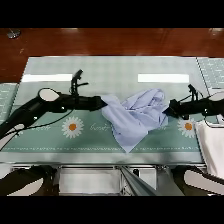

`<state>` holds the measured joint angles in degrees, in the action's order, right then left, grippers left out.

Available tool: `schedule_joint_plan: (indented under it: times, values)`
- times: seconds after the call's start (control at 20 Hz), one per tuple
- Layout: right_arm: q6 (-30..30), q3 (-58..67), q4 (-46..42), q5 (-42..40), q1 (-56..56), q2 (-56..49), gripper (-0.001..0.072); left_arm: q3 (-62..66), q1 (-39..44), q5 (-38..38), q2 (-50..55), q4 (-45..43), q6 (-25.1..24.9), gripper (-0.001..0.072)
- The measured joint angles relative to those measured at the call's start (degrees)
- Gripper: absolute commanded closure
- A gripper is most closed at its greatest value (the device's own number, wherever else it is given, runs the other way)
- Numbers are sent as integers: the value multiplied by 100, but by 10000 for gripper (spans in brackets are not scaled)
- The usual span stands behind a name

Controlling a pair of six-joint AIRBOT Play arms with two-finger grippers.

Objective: Fold the shirts.

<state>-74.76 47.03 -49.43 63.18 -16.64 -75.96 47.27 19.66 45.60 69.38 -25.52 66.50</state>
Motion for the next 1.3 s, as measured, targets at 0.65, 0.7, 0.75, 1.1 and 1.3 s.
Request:
schedule_joint_plan:
  times: [0.65,0.7,0.75,1.1,1.3]
  values:
    - [-289,5875,-37,861,706,1484,684,3738,-2173,1180,-1773,-264,-4,681]
    - [-284,6004,-133,957,719,1746,684,3871,-2319,1447,-1906,-417,22,681]
    - [-284,6089,-216,1104,728,1980,684,3969,-2446,1722,-2041,-605,79,681]
    - [-378,5643,-586,2173,739,3289,684,3412,-2769,3283,-3110,-2092,634,681]
    - [-437,4135,-315,2354,741,3731,684,1784,-2789,3432,-3515,-2326,732,681]
